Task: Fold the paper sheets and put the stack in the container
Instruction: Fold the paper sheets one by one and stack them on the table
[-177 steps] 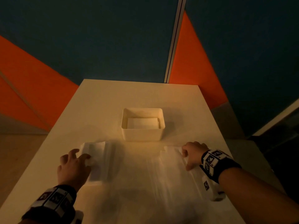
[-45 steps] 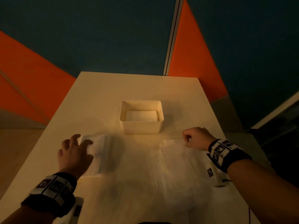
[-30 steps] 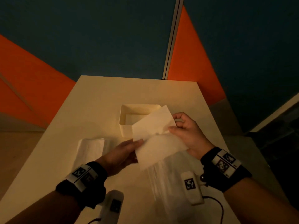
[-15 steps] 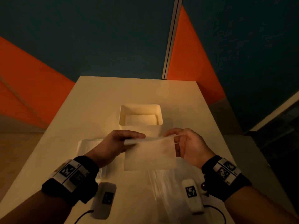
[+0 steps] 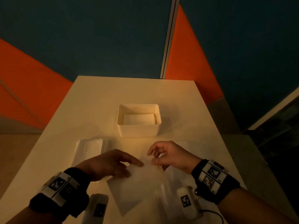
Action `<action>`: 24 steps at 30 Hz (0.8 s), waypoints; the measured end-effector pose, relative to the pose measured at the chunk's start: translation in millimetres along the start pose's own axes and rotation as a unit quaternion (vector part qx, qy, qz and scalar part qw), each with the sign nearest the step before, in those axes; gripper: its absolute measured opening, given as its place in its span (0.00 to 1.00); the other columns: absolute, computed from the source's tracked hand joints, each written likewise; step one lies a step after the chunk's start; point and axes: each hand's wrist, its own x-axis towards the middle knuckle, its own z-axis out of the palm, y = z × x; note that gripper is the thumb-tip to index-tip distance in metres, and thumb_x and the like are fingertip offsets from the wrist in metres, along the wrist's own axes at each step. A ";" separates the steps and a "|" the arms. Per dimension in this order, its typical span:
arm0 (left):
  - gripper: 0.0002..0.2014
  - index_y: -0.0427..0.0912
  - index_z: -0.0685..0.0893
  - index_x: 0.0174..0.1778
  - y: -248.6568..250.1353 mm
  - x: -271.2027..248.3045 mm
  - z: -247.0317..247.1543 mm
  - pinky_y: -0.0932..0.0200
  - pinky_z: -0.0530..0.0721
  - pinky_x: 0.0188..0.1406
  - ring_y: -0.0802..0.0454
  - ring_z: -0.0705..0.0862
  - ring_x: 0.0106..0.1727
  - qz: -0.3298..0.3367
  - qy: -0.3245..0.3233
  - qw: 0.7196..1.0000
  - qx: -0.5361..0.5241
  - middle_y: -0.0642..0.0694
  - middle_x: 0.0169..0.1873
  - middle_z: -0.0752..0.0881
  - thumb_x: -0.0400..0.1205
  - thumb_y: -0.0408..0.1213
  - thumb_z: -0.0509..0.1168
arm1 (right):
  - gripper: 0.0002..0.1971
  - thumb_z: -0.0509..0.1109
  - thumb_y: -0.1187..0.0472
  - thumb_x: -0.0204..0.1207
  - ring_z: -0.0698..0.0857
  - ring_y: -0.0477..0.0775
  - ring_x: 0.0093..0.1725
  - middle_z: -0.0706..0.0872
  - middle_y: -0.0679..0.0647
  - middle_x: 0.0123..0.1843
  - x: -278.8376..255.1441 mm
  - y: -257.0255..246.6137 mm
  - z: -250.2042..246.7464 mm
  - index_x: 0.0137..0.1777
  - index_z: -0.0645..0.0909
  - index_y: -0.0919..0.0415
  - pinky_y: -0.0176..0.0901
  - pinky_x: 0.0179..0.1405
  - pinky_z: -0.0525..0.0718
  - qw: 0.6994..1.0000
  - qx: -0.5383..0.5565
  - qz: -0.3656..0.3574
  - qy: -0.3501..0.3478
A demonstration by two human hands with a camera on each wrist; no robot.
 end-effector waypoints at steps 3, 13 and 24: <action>0.18 0.42 0.89 0.55 -11.1 -13.7 -15.2 0.59 0.88 0.43 0.47 0.88 0.50 0.017 0.156 0.986 -0.063 0.46 0.54 0.87 0.75 0.19 0.67 | 0.15 0.79 0.66 0.67 0.82 0.44 0.37 0.85 0.51 0.44 3.0 18.5 -30.9 0.49 0.81 0.52 0.44 0.42 0.84 0.986 -0.147 0.044 0.064; 0.21 0.36 0.81 0.65 -55.7 -43.1 -61.1 0.51 0.89 0.41 0.37 0.82 0.48 -0.003 0.444 0.895 -0.041 0.37 0.58 0.78 0.77 0.17 0.64 | 0.36 0.83 0.61 0.57 0.78 0.54 0.64 0.76 0.47 0.63 14.3 73.2 -107.4 0.67 0.75 0.48 0.52 0.65 0.80 0.883 -0.393 0.241 0.084; 0.18 0.39 0.87 0.57 -92.0 -28.5 -71.3 0.46 0.77 0.58 0.35 0.81 0.59 -0.075 0.508 0.827 0.231 0.34 0.60 0.83 0.72 0.24 0.72 | 0.36 0.85 0.51 0.55 0.77 0.56 0.65 0.76 0.48 0.66 18.0 76.8 -101.4 0.63 0.74 0.45 0.50 0.65 0.76 0.852 -0.451 0.251 0.092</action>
